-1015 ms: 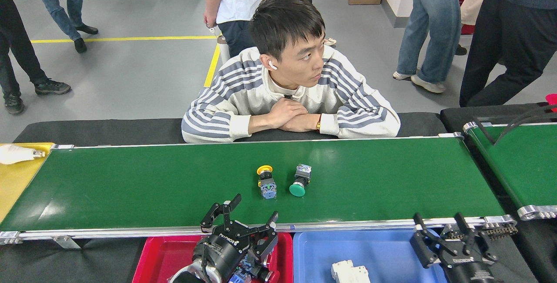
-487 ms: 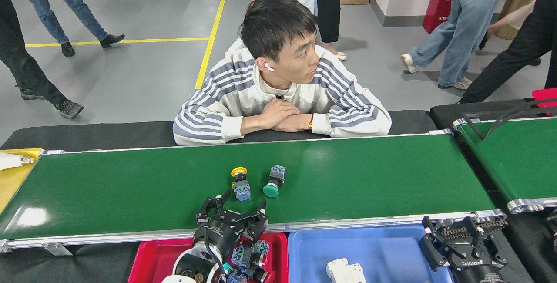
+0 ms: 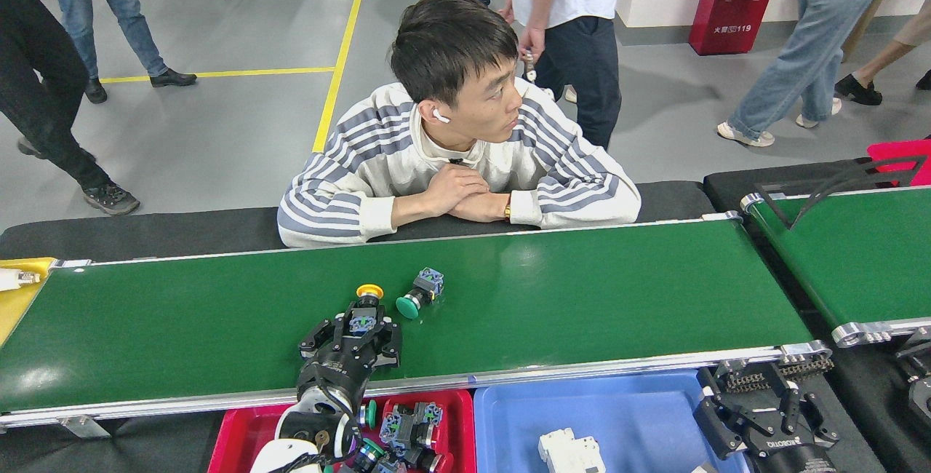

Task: Pick switch part from conveyor to tray

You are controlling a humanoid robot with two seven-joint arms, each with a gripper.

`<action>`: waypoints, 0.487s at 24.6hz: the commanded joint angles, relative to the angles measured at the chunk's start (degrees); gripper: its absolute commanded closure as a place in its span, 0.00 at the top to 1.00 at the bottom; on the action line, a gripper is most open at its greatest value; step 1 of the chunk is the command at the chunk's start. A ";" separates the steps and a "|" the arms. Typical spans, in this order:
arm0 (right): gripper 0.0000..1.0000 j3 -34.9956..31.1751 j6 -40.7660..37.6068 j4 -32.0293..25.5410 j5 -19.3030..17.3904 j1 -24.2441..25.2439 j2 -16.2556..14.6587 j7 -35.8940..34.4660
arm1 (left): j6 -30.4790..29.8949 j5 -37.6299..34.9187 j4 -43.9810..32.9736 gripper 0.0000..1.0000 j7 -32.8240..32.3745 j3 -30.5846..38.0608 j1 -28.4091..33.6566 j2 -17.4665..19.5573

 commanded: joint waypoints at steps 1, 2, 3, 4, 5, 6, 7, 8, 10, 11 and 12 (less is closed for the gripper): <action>1.00 -0.42 -0.25 -0.39 -0.22 -0.64 -0.58 -0.07 | -15.63 0.71 -9.21 0.08 0.86 0.53 4.76 2.10; 1.00 -0.42 -0.25 -0.39 -0.22 -0.64 -0.67 -0.16 | -25.10 1.76 -14.65 0.12 0.86 2.29 9.59 3.77; 1.00 -0.42 -0.25 -0.48 -0.22 -0.64 -0.58 -0.25 | -30.40 2.56 -16.76 0.20 0.77 3.70 11.88 4.74; 1.00 -0.42 -0.25 -0.48 -0.22 -0.64 -0.58 -0.25 | -34.70 4.05 -18.26 0.44 0.77 5.81 13.47 5.00; 1.00 -0.42 -0.25 -0.48 -0.22 -0.64 -0.67 -0.25 | -34.70 5.72 -18.43 0.72 0.77 7.74 13.73 4.83; 1.00 -0.42 -0.25 -0.48 -0.22 -0.64 -0.67 -0.25 | -34.70 6.69 -18.43 0.92 0.77 8.62 13.99 4.92; 1.00 -0.42 -0.25 -0.48 -0.22 -0.64 -0.67 -0.25 | -34.70 7.21 -18.35 0.99 0.77 8.88 14.52 5.18; 1.00 -0.42 -0.25 -0.48 -0.13 -0.64 -0.67 -0.16 | -34.70 7.48 -18.26 1.00 0.77 8.88 14.70 5.44; 1.00 -0.42 -0.25 -0.65 -0.13 -0.64 -0.76 -0.16 | -34.70 7.57 -17.91 1.00 0.77 9.50 15.57 5.53; 1.00 -0.42 -0.16 -0.74 -0.13 -0.64 -0.76 -0.16 | -34.70 7.65 -17.99 1.00 0.77 9.76 15.75 5.44; 1.00 -0.51 0.10 -0.74 -0.04 -0.73 -0.85 -0.07 | -34.70 7.65 -17.99 1.00 0.77 10.64 15.93 5.44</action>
